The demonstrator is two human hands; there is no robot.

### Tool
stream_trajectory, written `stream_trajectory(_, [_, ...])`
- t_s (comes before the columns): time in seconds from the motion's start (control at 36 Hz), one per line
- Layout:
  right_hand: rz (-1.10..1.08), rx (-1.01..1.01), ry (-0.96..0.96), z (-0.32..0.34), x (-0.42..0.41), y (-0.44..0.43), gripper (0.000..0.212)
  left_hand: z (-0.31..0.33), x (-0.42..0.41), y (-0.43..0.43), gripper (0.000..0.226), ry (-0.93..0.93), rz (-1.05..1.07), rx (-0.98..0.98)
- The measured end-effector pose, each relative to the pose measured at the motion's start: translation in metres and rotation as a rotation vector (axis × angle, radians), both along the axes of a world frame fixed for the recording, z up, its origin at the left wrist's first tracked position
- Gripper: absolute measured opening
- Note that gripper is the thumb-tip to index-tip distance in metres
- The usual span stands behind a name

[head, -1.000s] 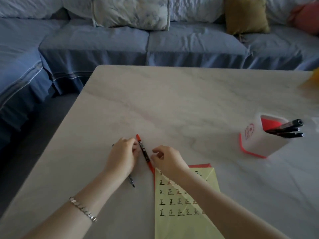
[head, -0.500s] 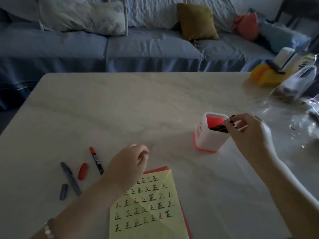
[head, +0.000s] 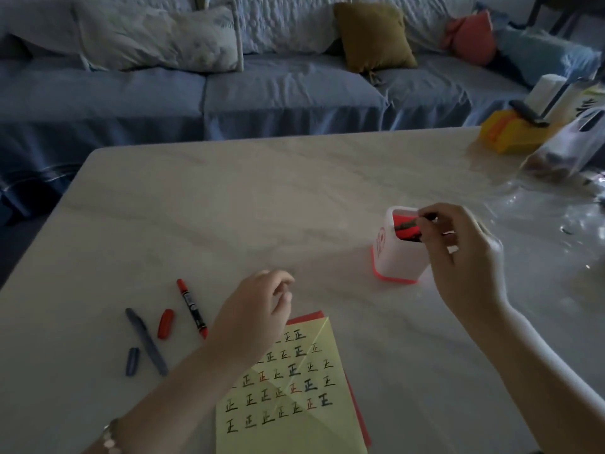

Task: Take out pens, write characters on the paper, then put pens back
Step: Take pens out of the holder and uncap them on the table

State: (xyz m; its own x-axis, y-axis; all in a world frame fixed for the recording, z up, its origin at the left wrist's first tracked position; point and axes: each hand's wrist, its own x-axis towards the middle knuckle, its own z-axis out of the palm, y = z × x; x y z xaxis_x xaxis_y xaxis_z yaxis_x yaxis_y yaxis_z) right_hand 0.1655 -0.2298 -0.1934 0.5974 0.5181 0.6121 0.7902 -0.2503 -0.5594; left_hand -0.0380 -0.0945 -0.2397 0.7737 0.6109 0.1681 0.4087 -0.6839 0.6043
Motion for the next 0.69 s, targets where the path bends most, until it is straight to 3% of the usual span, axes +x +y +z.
stream_trajectory(0.08, [0.201, 0.098, 0.034, 0.007, -0.027, 0.003, 0.014, 0.003, 0.0, -0.004, 0.037, -0.058, -0.019, 0.038])
stream_trajectory(0.19, [0.459, 0.31, 0.359, 0.011, -0.07, 0.016, 0.011, 0.007, -0.008, -0.008, 0.051, -0.115, -0.083, -0.022])
stream_trajectory(0.31, [0.5, 0.404, 0.819, 0.004, -0.105, 0.03, 0.007, 0.002, -0.027, -0.01, 0.035, -0.125, -0.121, -0.055])
stream_trajectory(0.39, [0.506, 0.397, 1.136, -0.003, -0.125, 0.037, 0.016, -0.002, -0.043, -0.012, 0.007, -0.132, -0.078, -0.055])
stream_trajectory(0.44, [0.523, 0.289, 1.171, -0.01, -0.135, 0.041, 0.009, -0.002, -0.051, -0.014, 0.013, -0.117, -0.058, -0.083])
stream_trajectory(0.56, [0.475, -0.051, 0.99, -0.024, -0.15, 0.048, 0.012, 0.005, -0.062, -0.014, 0.017, -0.103, -0.088, -0.139])
stream_trajectory(0.69, [0.518, -0.07, 1.043, -0.024, -0.154, 0.051, 0.016, 0.014, -0.069, -0.014, 0.026, -0.095, -0.118, -0.14])
